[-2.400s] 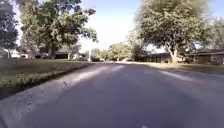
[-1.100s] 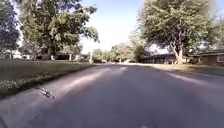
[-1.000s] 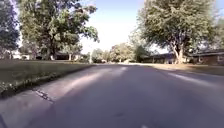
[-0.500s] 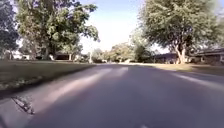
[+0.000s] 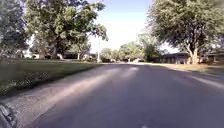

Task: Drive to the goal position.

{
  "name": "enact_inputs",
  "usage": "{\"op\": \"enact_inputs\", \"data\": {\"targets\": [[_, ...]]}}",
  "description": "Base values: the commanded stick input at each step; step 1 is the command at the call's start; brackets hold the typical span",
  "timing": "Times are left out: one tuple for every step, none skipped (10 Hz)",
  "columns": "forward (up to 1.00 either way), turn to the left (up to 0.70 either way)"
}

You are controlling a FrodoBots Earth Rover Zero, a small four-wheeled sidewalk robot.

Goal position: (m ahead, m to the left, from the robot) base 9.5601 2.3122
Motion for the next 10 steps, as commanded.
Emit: {"op": "enact_inputs", "data": {"targets": [[1.00,0.00],[1.00,0.00],[1.00,0.00],[1.00,0.00],[1.00,0.00],[1.00,0.00],[1.00,0.00],[1.00,0.00],[1.00,0.00],[1.00,-0.07]]}}
